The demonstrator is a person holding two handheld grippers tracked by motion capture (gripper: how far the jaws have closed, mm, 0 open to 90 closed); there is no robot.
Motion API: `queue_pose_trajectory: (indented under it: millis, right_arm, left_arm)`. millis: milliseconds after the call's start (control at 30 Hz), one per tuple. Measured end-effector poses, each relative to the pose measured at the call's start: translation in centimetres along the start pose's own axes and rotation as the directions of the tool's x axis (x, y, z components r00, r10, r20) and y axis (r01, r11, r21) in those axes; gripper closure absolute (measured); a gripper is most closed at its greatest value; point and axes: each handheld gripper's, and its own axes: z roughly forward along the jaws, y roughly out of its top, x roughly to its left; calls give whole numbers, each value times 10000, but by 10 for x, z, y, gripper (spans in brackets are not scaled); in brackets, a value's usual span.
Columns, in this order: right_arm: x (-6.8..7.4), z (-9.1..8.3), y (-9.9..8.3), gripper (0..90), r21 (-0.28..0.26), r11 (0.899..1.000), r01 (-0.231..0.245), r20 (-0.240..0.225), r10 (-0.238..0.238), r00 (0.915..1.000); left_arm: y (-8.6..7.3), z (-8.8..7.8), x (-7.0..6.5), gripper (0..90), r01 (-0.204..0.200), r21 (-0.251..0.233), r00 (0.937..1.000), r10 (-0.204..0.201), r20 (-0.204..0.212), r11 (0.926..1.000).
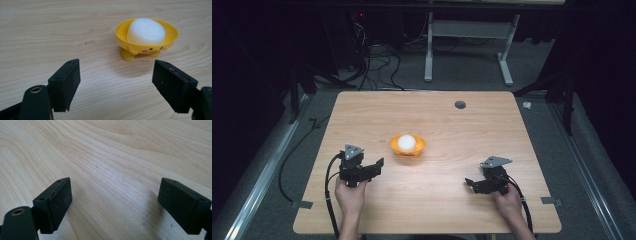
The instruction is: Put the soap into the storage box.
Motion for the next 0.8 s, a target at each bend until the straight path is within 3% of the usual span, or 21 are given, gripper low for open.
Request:
queue_pose_trajectory:
  millis: [800]
  right_arm:
    - [0,0,0,128,4,10000,-9,-1,9,10000]
  left_arm:
    - [-23,2,-5,231,111,230,9993,-119,341,9997]
